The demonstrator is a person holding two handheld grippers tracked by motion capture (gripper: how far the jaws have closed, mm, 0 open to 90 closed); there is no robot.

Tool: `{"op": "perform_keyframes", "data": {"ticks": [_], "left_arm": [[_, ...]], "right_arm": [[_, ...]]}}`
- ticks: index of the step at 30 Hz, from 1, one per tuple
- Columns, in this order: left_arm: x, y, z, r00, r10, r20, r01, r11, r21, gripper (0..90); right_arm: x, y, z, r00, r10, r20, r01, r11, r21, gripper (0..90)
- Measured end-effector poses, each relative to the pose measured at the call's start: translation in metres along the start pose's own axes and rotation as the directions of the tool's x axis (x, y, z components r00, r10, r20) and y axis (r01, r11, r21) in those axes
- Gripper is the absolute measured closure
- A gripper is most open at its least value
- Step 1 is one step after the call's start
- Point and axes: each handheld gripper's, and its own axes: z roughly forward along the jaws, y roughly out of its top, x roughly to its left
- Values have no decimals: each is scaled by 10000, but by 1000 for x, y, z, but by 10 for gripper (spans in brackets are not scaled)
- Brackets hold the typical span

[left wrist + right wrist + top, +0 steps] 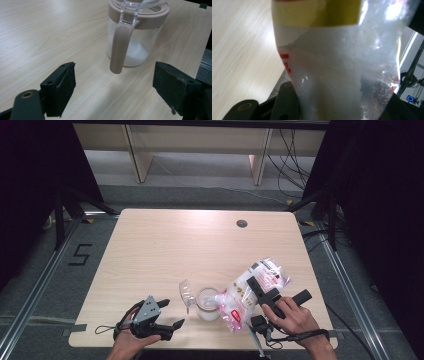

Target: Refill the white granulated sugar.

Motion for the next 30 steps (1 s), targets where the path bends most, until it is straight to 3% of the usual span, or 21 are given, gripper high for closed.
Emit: {"op": "perform_keyframes", "data": {"ticks": [12,13,17,19,21,28,30], "left_arm": [[0,0,0,10000,6,42,-6,10000,39,180],[0,0,0,10000,-4,40,4,10000,22,180],[0,0,0,10000,-6,-2,6,10000,-3,180],[0,0,0,10000,13,5,-13,10000,20,180],[0,0,-1,10000,43,-21,-43,10000,26,180],[0,0,0,10000,7,-2,-7,10000,-1,180],[0,0,0,10000,3,-12,-3,10000,-5,180]], "right_arm": [[0,0,0,9999,-97,34,97,9999,-64,606],[0,0,-1,10000,84,-1,-84,10000,-16,606],[0,0,-1,10000,95,19,-95,10000,-20,609],[-2,0,0,9999,-128,16,128,9998,-129,612],[0,1,-1,9999,109,7,-109,9999,-19,613],[0,1,0,9999,106,18,-105,9999,-136,620],[-1,0,0,10000,-58,-49,57,9999,-115,620]]}}
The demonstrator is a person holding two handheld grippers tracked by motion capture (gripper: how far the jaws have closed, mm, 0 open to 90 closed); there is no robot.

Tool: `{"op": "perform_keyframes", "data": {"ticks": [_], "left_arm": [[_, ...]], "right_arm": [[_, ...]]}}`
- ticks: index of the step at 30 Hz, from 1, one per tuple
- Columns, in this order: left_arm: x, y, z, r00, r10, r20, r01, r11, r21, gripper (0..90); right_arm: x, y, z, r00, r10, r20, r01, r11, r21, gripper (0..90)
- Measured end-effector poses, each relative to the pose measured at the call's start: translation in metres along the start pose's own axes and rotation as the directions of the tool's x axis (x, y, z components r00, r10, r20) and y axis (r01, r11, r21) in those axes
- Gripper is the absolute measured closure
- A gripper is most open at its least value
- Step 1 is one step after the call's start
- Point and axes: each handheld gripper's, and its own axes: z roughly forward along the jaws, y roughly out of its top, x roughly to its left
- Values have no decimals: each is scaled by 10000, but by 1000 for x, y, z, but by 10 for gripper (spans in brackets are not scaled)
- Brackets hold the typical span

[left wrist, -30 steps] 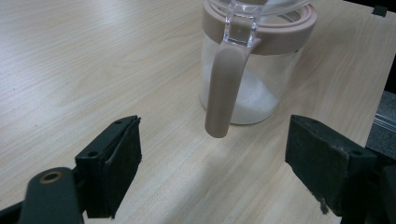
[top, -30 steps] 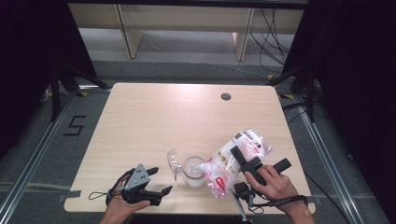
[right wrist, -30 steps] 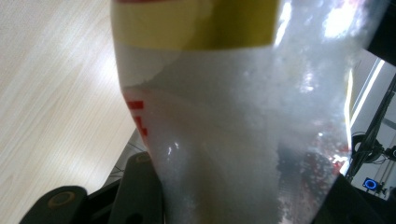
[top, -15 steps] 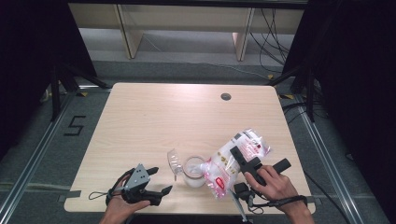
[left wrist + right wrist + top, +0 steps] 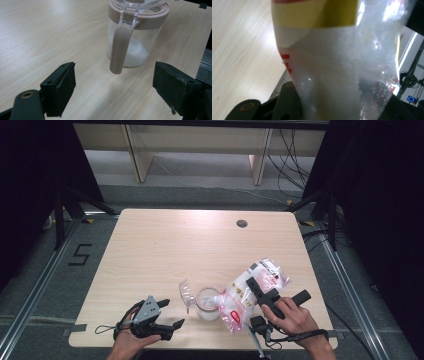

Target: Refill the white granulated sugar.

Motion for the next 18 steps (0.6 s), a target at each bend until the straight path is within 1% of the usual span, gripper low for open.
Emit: {"op": "perform_keyframes", "data": {"ticks": [2,3,4,6,7,8,9,10,11,14,15,16,18], "left_arm": [[0,0,0,10000,26,10,-26,10000,11,180],[0,0,0,10000,13,6,-13,10000,2,180],[0,0,0,10000,13,6,-13,10000,2,180],[0,0,0,10000,70,15,-70,10000,28,180],[0,0,0,9999,133,-3,-133,9999,60,180],[0,0,0,10000,62,22,-62,10000,18,180],[0,0,0,10000,35,12,-35,10000,14,180],[0,0,0,10000,-27,15,27,10000,22,180],[0,0,1,10000,12,29,-12,10000,20,180],[0,0,1,10000,11,49,-11,10000,16,180],[0,0,1,10000,0,66,0,10000,38,180],[0,0,1,10000,0,66,0,10000,38,180],[0,0,1,10000,6,84,-6,10000,39,180]], "right_arm": [[1,-1,0,10000,64,23,-63,10000,-14,622],[0,-2,0,10000,-60,36,60,10000,-20,622],[0,-2,0,10000,-60,36,60,10000,-20,622],[0,-2,-1,9999,88,77,-88,10000,24,623],[-1,-2,-1,10000,48,86,-48,10000,2,623],[0,-1,-1,9997,240,68,-240,9997,49,624],[-1,-2,-1,10000,49,81,-49,10000,-15,623],[-1,-2,-1,10000,73,33,-73,10000,6,624],[-1,-2,0,10000,35,77,-35,10000,-25,624],[1,-1,0,9998,215,30,-215,9998,-15,625],[-1,-1,0,10000,-40,36,40,10000,-58,625],[-1,-1,0,10000,-40,36,40,10000,-58,625],[0,-1,0,9998,158,93,-158,9999,-34,626]]}}
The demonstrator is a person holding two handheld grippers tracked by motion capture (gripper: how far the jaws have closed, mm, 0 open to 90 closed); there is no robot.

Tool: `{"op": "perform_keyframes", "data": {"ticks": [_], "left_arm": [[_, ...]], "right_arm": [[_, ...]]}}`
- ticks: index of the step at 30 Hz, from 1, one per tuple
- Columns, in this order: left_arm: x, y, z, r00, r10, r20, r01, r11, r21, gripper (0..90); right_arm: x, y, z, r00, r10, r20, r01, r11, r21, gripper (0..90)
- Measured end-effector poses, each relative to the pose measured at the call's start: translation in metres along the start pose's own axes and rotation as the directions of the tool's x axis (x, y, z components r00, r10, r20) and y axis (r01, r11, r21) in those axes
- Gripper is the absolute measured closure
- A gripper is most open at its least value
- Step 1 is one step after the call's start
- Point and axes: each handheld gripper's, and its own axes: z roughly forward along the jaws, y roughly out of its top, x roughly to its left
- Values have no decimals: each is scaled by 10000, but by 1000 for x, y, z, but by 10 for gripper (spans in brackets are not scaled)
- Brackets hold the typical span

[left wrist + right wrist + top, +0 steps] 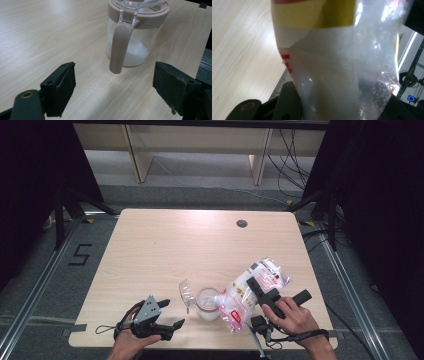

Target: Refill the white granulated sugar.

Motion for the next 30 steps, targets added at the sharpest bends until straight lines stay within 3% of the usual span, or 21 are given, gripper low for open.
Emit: {"op": "perform_keyframes", "data": {"ticks": [4,5,16,17,23,25,30], "left_arm": [[-1,0,0,10000,-2,1,2,10000,-11,180],[-1,0,0,10000,-4,-3,4,10000,-6,180],[-1,0,0,10000,14,-82,-14,10000,33,180],[-1,0,0,10000,14,-76,-14,10000,27,180],[-1,0,1,10000,-40,11,41,10000,-58,180],[-1,0,0,10000,0,-10,0,10000,-24,180],[-1,0,0,10000,22,-80,-21,10000,34,180]], "right_arm": [[-2,0,0,9999,-129,26,129,9999,-24,626],[0,1,-1,9998,206,3,-206,9998,56,626],[0,1,-1,9998,174,-23,-174,9998,70,627],[-1,0,-1,10000,-50,-44,50,10000,-3,628],[0,1,-1,9999,167,-24,-167,9998,90,628],[-2,0,0,9999,-132,21,132,9999,-5,628],[-2,0,0,9997,-234,-6,234,9997,28,629]]}}
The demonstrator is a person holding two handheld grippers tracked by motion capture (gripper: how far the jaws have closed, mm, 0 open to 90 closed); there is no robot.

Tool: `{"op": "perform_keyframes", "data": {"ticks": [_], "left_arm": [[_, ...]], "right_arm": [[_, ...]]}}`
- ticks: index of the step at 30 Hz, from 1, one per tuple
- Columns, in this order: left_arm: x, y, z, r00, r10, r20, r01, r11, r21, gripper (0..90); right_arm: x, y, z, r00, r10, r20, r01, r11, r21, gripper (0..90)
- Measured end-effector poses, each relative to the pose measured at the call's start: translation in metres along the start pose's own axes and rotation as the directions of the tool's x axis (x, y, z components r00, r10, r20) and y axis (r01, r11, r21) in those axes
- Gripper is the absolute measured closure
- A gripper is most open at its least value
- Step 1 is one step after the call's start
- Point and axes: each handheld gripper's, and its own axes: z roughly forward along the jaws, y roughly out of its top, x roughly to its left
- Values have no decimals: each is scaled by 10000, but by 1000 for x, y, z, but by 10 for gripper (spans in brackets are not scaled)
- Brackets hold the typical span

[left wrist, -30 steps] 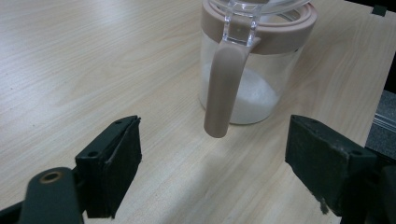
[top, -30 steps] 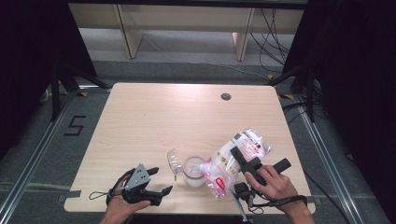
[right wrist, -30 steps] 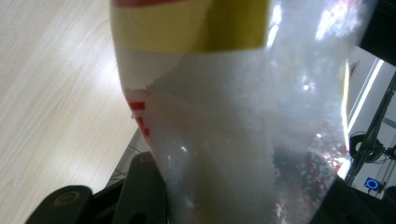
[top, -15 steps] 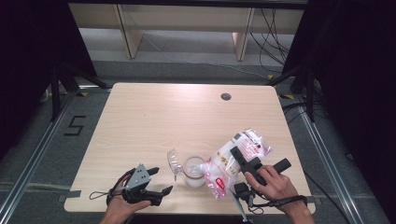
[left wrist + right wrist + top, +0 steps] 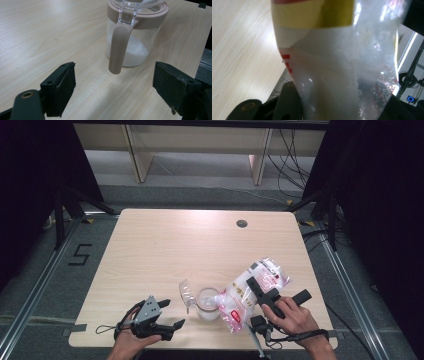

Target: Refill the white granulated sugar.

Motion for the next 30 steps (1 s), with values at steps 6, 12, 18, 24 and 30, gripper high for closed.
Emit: {"op": "perform_keyframes", "data": {"ticks": [6,12,18,24,30], "left_arm": [[0,0,0,10000,0,-8,0,10000,0,180],[0,0,0,10000,10,-15,-10,10000,-7,180],[0,0,0,10000,-4,-24,4,10000,12,180],[0,0,0,10000,-1,-11,1,10000,-11,180],[0,0,0,10000,11,-14,-11,10000,-7,180]], "right_arm": [[-2,-1,0,10000,-74,42,74,10000,6,629],[-2,0,-2,9998,208,46,-208,9997,139,630],[-3,-1,-2,9998,158,75,-158,9998,112,631],[-4,0,-1,9999,126,11,-126,9999,103,631],[-5,0,0,10000,15,45,-15,10000,55,633]]}}
